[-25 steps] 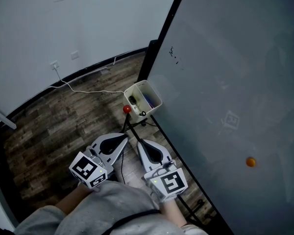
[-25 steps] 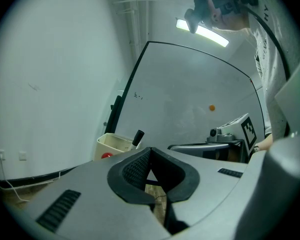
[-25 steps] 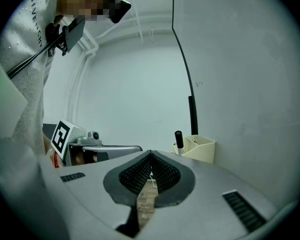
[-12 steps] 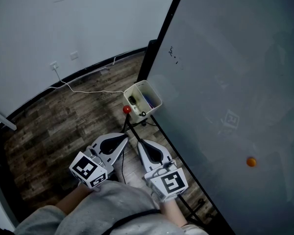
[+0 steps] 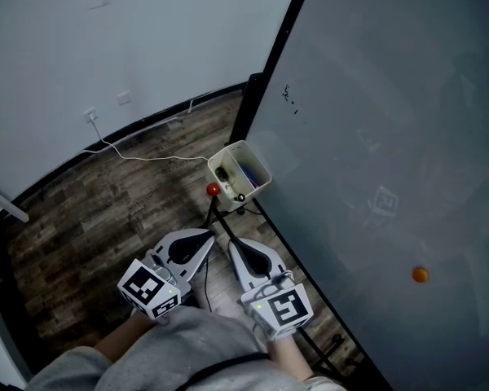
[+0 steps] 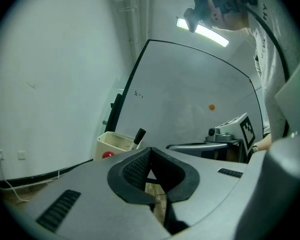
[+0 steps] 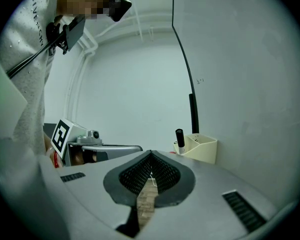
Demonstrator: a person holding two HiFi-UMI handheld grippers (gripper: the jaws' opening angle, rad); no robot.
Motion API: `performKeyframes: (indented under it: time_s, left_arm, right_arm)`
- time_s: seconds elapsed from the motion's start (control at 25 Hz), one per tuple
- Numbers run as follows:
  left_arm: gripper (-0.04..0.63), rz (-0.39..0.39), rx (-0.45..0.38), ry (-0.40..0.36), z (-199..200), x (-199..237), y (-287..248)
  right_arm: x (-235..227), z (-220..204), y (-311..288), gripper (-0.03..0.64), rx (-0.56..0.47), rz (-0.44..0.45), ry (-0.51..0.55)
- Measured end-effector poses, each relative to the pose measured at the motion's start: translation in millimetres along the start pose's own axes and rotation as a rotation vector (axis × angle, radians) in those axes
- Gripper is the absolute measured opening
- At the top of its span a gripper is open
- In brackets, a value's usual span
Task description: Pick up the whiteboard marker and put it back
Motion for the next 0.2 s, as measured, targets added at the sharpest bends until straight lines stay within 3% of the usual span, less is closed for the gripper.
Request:
performKeyframes:
  time_s: [0.2]
  left_arm:
    - [0.015,0.01,-0.004,0.004,2.9,5.6,2.1]
  right_arm:
    - [0.2,2.6,-6.4,0.018,0.003,0.009,0.002]
Point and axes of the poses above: the fingertips, and each gripper's own axes: y backward along the fingers, x to its left, z out of its top, the point moved 10 cm from there along y, backward along the fingers, and after that the axes turned 15 degrees about y, right-handed, at the moved point
